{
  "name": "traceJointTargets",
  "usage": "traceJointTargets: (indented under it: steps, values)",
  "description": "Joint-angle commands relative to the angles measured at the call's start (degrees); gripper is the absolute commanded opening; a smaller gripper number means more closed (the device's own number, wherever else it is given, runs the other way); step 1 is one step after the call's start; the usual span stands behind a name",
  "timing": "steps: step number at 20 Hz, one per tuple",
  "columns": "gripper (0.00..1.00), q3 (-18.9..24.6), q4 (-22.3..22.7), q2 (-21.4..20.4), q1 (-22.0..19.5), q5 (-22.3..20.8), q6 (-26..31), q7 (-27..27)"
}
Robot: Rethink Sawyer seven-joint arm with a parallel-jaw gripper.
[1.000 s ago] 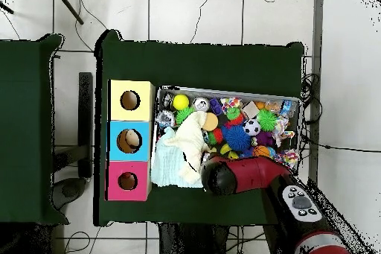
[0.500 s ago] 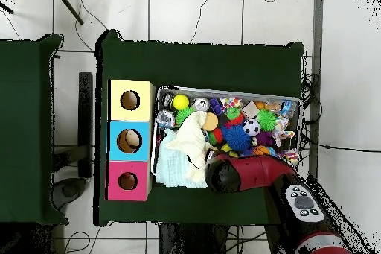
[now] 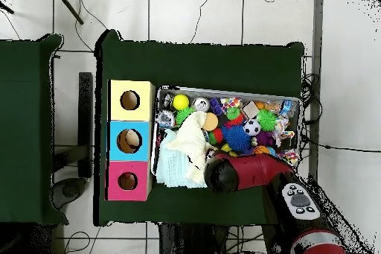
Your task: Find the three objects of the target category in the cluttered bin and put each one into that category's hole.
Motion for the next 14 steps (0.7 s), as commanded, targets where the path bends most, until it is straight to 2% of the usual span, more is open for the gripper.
traceJointTargets:
  steps: [1,4,7,8,11,14]
  values:
    - [1.00,-1.32,-0.68,-1.38,1.90,3.27,1.81,6.12]
    - [1.00,-1.90,1.48,-2.84,2.80,4.48,1.51,6.79]
    - [1.00,-3.80,2.00,-3.37,4.69,4.29,-0.01,7.70]
    - [1.00,-3.55,1.31,-3.55,4.33,4.90,1.06,7.08]
    - [1.00,-5.67,3.12,-5.22,6.16,5.92,0.84,8.87]
    - [1.00,-6.95,5.75,-7.48,7.82,9.03,2.49,11.00]
